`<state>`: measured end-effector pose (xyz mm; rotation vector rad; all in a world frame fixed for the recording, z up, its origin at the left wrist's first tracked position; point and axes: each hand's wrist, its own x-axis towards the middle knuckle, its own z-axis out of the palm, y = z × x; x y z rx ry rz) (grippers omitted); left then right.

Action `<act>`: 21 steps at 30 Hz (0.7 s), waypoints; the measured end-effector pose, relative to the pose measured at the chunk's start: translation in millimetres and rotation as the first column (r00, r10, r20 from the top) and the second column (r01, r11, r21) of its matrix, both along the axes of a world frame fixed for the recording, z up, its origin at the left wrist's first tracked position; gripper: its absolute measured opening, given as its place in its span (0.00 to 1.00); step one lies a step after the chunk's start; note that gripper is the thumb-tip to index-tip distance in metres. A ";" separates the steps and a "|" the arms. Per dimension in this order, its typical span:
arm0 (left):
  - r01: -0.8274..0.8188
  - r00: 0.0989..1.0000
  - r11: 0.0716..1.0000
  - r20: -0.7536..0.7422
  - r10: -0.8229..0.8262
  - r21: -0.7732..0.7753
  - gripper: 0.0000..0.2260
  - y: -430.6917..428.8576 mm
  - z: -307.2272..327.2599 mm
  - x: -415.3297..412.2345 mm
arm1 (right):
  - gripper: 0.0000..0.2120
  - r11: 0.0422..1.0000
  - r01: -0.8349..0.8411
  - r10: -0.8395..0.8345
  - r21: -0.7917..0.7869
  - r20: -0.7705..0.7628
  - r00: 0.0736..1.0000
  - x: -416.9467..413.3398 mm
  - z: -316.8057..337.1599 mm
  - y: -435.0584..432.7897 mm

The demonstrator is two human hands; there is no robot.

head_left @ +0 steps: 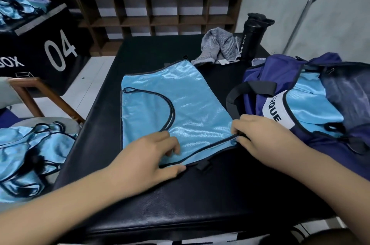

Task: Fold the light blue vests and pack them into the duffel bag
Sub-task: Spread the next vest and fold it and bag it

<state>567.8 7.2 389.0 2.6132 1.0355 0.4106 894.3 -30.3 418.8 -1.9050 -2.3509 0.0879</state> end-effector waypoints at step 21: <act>0.000 0.955 0.952 -0.283 0.091 0.307 0.08 -17.2 1.5 -37.9 | 0.10 0.939 -0.342 0.334 0.029 0.153 0.930 -41.0 -18.0 -29.5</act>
